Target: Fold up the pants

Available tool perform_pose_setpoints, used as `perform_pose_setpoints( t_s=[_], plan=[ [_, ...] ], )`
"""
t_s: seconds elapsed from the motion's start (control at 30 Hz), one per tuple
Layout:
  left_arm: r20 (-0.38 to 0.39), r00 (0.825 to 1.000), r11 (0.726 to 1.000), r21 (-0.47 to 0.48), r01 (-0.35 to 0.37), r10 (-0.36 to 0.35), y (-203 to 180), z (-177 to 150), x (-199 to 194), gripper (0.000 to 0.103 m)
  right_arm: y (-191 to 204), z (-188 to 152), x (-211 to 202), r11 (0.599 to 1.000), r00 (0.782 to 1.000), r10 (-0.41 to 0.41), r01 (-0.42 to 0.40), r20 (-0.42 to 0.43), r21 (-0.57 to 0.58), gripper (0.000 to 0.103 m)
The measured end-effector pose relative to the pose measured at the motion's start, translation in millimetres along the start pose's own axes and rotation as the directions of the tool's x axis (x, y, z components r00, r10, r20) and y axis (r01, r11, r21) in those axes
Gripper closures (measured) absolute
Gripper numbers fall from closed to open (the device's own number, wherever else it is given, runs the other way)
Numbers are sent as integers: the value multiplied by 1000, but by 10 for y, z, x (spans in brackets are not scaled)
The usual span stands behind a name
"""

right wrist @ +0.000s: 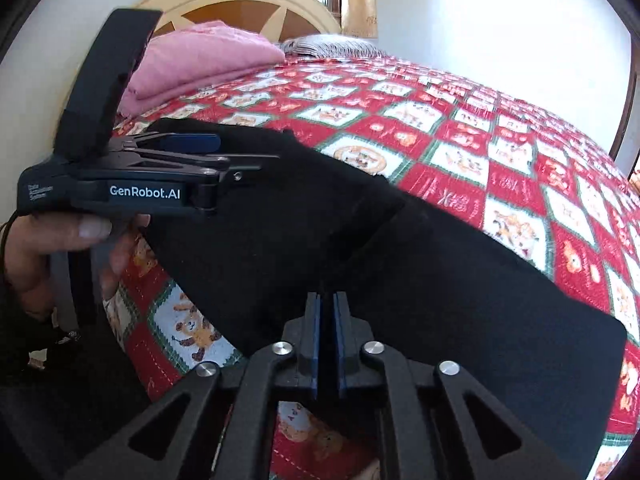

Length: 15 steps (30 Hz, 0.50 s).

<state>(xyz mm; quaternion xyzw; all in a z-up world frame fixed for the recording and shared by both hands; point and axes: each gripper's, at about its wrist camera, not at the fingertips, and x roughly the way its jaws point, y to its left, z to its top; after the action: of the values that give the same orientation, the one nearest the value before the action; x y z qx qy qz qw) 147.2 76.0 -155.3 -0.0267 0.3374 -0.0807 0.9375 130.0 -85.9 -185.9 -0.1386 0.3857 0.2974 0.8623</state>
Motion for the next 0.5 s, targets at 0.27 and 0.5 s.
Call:
perform_pose_setpoints(
  t_s=[0.27, 0.5],
  plan=[
    [32, 981, 981, -17, -193, 194, 916, -7, -342, 0, -201, -170, -389, 998, 998, 13, -17, 61, 65, 32],
    [-11, 955, 939, -181, -293, 295, 1922, -220, -437, 0, -545, -253, -398, 977, 996, -44, 28, 74, 212, 32]
  ],
)
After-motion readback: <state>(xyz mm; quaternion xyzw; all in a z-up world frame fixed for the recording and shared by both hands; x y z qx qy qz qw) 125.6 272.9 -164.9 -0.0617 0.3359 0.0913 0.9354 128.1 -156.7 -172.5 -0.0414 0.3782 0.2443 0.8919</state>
